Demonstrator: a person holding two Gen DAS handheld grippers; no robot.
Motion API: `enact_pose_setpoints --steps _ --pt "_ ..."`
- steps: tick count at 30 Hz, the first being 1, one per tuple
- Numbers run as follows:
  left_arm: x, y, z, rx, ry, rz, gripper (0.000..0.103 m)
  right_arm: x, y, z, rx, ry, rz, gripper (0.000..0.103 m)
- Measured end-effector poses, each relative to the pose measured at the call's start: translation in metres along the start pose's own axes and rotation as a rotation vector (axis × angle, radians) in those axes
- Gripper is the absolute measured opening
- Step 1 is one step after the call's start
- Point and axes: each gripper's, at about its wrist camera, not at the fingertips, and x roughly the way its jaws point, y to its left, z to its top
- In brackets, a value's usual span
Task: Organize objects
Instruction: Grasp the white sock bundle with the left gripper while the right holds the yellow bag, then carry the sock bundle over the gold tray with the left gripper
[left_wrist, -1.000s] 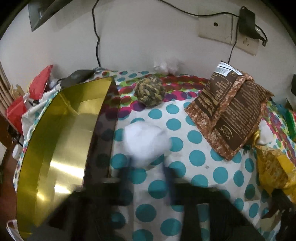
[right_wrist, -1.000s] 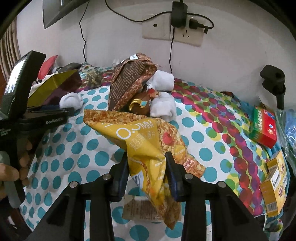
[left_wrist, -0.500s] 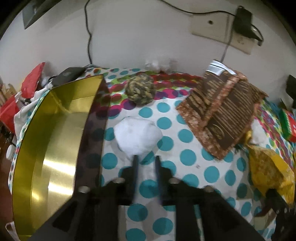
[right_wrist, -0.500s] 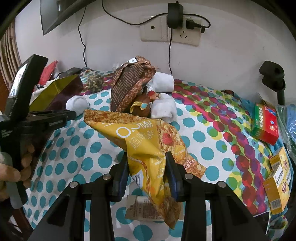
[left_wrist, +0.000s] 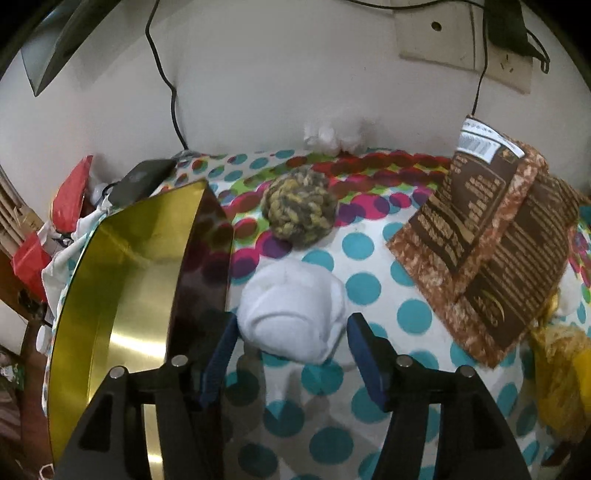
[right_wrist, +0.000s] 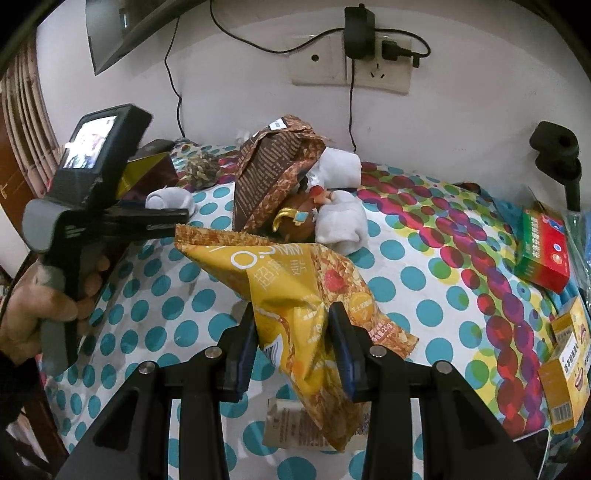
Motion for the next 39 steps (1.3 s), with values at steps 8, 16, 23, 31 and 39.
enact_pose_setpoints --steps 8,16,23,31,39 --pt "-0.014 -0.001 0.005 -0.011 -0.008 -0.069 0.050 0.000 0.003 -0.001 -0.017 0.003 -0.007 0.036" --pt "-0.074 0.017 0.003 -0.002 -0.069 -0.131 0.050 -0.010 0.009 0.000 -0.017 -0.006 0.001 0.033" --pt "-0.118 0.083 0.013 -0.042 -0.139 -0.048 0.050 -0.031 0.022 0.003 -0.025 -0.043 -0.033 0.032" --pt "-0.082 0.150 0.030 -0.111 -0.072 -0.042 0.050 -0.056 0.040 0.003 -0.050 -0.065 -0.058 0.032" --pt "-0.030 0.156 0.055 -0.081 -0.022 -0.096 0.050 -0.059 0.055 0.004 -0.068 -0.048 -0.078 0.032"
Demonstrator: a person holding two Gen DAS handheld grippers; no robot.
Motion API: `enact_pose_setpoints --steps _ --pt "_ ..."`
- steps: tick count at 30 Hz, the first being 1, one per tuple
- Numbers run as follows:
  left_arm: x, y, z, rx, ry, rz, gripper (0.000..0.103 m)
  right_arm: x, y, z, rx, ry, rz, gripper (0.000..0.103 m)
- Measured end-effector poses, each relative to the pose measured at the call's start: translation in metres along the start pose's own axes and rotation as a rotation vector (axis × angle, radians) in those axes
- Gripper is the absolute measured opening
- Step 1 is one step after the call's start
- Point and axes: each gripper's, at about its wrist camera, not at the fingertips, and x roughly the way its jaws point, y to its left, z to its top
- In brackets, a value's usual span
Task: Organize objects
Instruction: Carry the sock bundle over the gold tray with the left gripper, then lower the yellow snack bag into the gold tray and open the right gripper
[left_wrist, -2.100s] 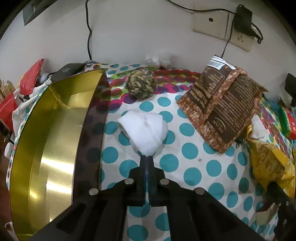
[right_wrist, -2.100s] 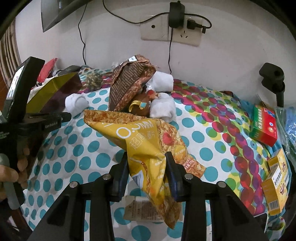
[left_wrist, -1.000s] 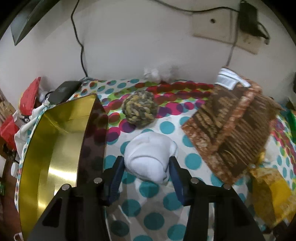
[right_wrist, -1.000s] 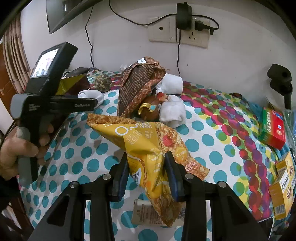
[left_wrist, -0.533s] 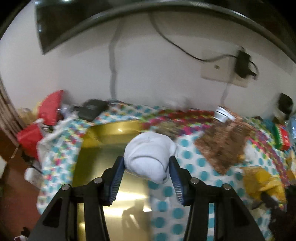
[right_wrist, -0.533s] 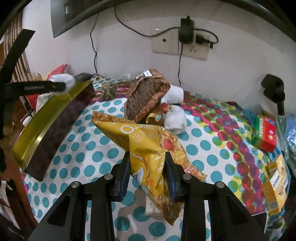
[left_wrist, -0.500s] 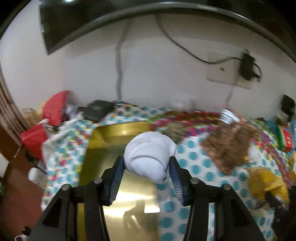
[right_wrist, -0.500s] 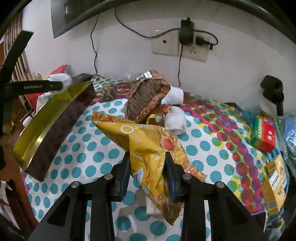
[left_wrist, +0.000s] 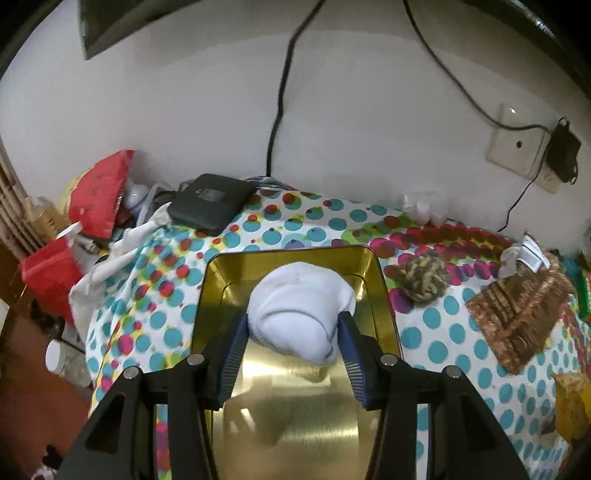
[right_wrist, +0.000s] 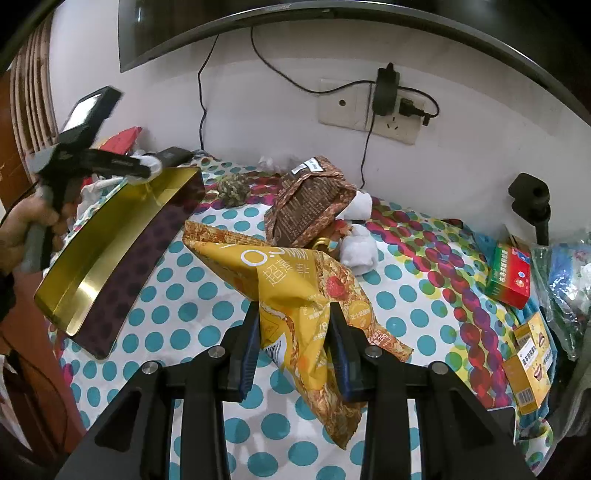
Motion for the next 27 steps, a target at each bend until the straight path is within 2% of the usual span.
enact_pose_setpoints --steps 7,14,16,23,27 --pt "0.045 0.003 0.007 0.028 0.061 -0.005 0.051 0.006 0.015 0.004 -0.030 0.027 -0.003 0.032" --pt "0.060 0.012 0.002 0.045 0.083 0.015 0.056 0.016 0.034 0.011 -0.061 0.040 0.000 0.032" --pt "0.060 0.014 -0.001 0.056 0.088 0.006 0.060 0.018 0.041 0.013 -0.073 0.044 -0.001 0.032" --pt "0.044 0.020 -0.012 0.077 0.108 -0.051 0.061 0.014 0.064 0.020 -0.096 0.039 0.008 0.032" --pt "0.005 0.036 -0.018 0.027 0.041 -0.071 0.061 0.005 0.080 0.029 -0.129 0.014 0.009 0.032"
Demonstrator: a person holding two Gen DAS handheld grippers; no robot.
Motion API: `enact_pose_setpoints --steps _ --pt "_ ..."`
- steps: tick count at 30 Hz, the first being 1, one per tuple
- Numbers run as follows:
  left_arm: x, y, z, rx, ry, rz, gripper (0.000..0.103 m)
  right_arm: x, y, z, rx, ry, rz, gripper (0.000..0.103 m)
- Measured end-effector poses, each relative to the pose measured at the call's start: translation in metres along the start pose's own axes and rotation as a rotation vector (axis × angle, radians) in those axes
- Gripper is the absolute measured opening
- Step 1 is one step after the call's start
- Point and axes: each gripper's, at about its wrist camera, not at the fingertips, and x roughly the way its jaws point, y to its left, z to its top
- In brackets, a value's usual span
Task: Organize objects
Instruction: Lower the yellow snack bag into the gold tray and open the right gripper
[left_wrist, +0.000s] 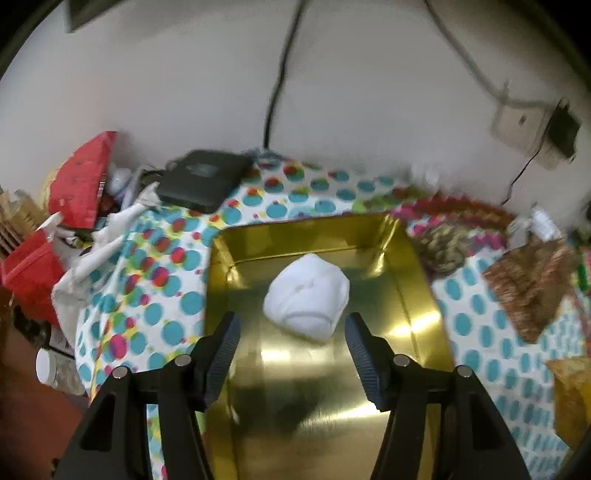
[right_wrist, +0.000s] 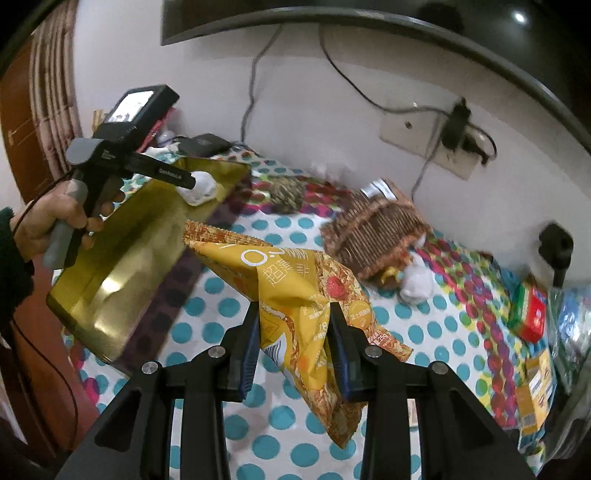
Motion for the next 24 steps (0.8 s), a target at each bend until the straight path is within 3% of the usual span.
enact_pose_setpoints --steps 5,11,15,19,24 --pt "-0.075 0.035 -0.033 -0.109 -0.089 -0.043 0.061 -0.012 0.031 0.030 -0.079 -0.055 0.003 0.032" --pt "-0.140 0.093 -0.099 -0.239 -0.121 -0.011 0.060 -0.014 0.086 0.074 -0.199 -0.112 0.052 0.032" --pt "-0.158 0.122 -0.137 -0.277 -0.087 0.052 0.060 -0.002 0.128 0.102 -0.280 -0.137 0.079 0.032" --pt "-0.164 0.144 -0.173 -0.353 -0.044 0.040 0.060 0.029 0.161 0.130 -0.336 -0.108 0.068 0.032" --pt "-0.156 0.160 -0.204 -0.417 -0.008 0.034 0.060 0.075 0.182 0.153 -0.369 -0.061 -0.026 0.032"
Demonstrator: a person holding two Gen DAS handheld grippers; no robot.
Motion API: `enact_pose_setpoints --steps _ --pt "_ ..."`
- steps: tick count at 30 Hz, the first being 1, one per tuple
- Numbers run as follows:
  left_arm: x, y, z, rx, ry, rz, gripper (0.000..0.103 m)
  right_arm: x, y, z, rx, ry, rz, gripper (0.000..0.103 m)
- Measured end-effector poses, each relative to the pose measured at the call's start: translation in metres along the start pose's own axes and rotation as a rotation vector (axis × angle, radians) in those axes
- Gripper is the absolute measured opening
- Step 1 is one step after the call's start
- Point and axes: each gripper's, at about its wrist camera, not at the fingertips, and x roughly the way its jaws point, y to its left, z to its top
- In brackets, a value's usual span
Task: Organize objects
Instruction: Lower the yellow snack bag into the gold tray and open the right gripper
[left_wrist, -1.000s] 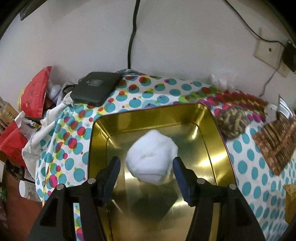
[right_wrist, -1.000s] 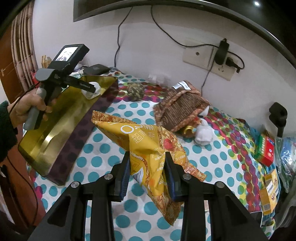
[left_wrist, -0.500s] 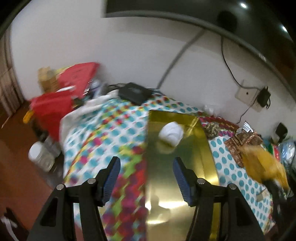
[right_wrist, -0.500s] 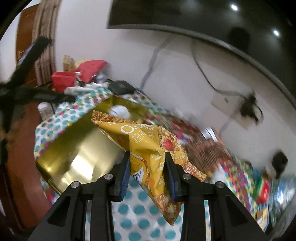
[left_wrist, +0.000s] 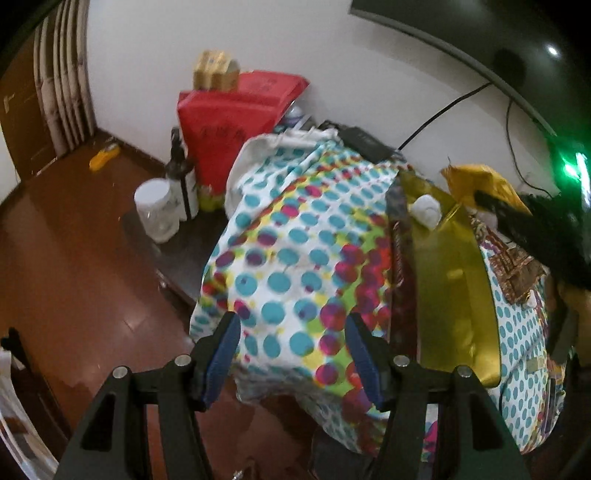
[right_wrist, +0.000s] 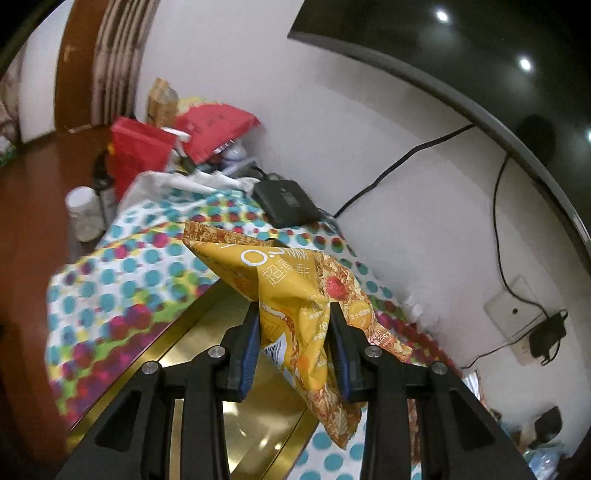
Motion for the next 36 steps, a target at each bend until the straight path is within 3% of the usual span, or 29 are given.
enact_pose_setpoints --steps 3,7,14,22,26,30,34,36 --pt "0.006 0.008 -0.004 -0.030 0.019 -0.024 0.060 0.027 0.007 0.008 -0.043 0.026 -0.087 0.032" --pt "0.010 0.006 -0.007 -0.038 0.031 -0.028 0.060 0.057 0.010 0.012 -0.043 0.067 -0.116 0.032" --pt "0.023 0.003 -0.010 -0.053 0.065 -0.054 0.060 0.084 0.014 0.007 0.016 0.140 -0.072 0.032" --pt "0.026 -0.004 -0.011 -0.051 0.074 -0.070 0.060 0.082 0.017 0.000 0.051 0.144 -0.025 0.036" --pt "0.027 -0.007 -0.012 -0.047 0.084 -0.071 0.060 0.077 0.025 -0.008 0.055 0.140 0.009 0.059" --pt "0.027 -0.008 -0.015 -0.054 0.091 -0.074 0.060 0.067 0.038 -0.013 -0.020 0.110 -0.028 0.066" --pt "0.025 -0.010 -0.017 -0.056 0.085 -0.073 0.060 0.054 0.043 -0.021 -0.053 0.103 -0.010 0.067" --pt "0.025 -0.012 -0.017 -0.055 0.086 -0.075 0.060 0.051 0.045 -0.025 -0.065 0.108 0.006 0.072"
